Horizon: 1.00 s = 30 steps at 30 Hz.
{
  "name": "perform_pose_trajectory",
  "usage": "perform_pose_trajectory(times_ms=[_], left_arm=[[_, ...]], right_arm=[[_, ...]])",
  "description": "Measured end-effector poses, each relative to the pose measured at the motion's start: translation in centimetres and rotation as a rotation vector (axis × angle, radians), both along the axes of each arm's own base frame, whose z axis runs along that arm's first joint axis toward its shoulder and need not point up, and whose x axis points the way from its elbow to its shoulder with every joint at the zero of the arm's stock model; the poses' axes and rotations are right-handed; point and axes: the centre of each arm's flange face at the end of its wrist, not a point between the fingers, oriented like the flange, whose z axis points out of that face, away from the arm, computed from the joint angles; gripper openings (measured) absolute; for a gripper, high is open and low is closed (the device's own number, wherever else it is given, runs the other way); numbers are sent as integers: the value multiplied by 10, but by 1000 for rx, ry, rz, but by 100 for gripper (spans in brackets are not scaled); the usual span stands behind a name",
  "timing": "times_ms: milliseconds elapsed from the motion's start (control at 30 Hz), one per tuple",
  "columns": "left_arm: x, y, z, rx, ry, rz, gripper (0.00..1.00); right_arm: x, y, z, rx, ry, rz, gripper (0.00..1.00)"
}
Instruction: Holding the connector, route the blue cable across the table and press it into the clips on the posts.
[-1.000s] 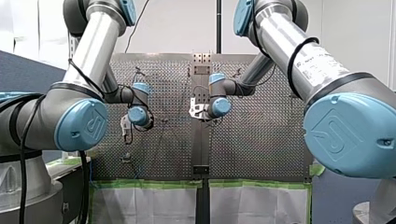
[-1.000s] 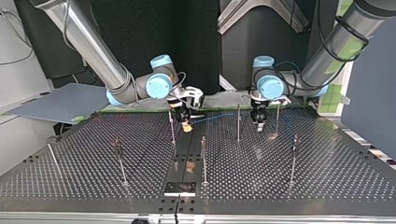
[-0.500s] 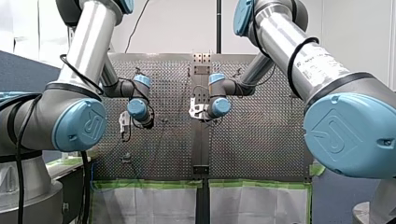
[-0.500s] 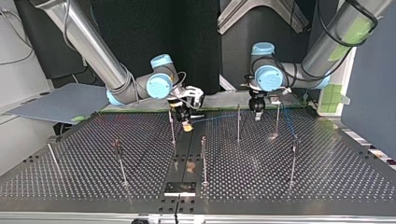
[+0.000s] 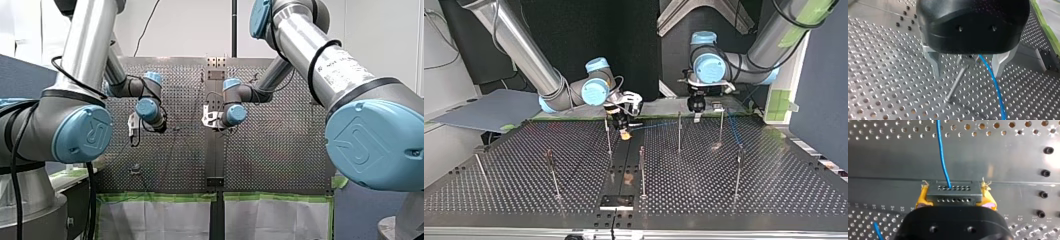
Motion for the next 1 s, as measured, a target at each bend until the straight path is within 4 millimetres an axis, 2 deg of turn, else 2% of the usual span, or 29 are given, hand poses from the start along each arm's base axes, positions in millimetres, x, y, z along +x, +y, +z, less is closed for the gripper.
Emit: perform_pose_trajectory(times_ms=[233,633,800,1000], left_arm=[[-25,-17,8,14,14,-10,100],[-45,-60,11,20,-12,-97,100],[-47,-80,10,5,-41,-125,100],[-39,-103,6,-3,-57,-161,100]], right_arm=[[-3,-1,-1,14,12,-4,0],[-6,-1,-2,23,25,-10,0],[-6,-1,-1,23,25,-11,0],[-9,-2,4,22,24,-20,0]])
